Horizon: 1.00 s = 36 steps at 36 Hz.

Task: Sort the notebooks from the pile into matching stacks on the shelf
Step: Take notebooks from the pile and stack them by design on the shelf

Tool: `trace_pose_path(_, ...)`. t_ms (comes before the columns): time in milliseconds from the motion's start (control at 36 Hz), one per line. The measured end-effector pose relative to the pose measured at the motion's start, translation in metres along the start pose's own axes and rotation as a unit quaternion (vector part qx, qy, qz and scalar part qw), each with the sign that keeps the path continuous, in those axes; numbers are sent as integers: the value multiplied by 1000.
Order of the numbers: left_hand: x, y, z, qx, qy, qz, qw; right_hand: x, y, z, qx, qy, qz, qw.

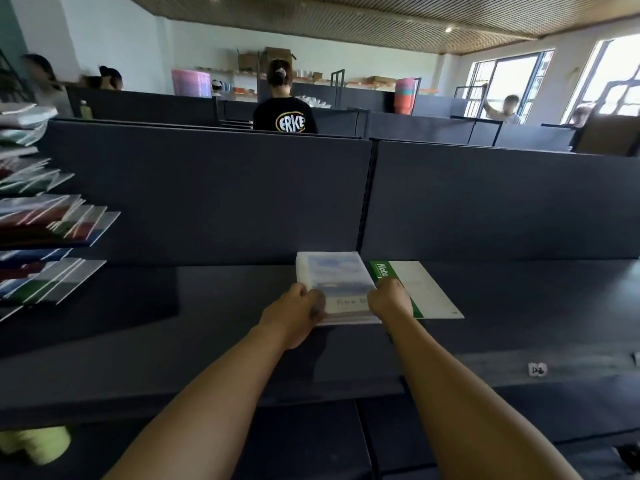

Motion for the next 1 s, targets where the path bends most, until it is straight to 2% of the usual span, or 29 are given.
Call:
trace_pose_path(194,-1,-7,1,-13,-10,11,1000,4,2,6,-32,64,12,997)
trace_pose_path(333,-8,-5,-3,-16,-44,14,999,-4,9,11,-58,153,2,987)
trace_pose_path(583,-43,40,19,-59,-116,-41,991,3,33,43,-193,187,-14,963)
trace_pose_path(778,-100,108,65,-123,-171,-102,972,23,67,110,-308,185,4,933)
trace_pose_path(1000,-176,182,122,-199,-195,-167,946,30,125,227,-448,180,-39,875)
Point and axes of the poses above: each hand's wrist, its own y-axis away from the middle knuckle, its own x-axis out of the palm, z = x × y, the point moved 4 cm from there along -y, towards the middle knuckle, and after that the axes turned 3 degrees about z, right-handed, at the moved point
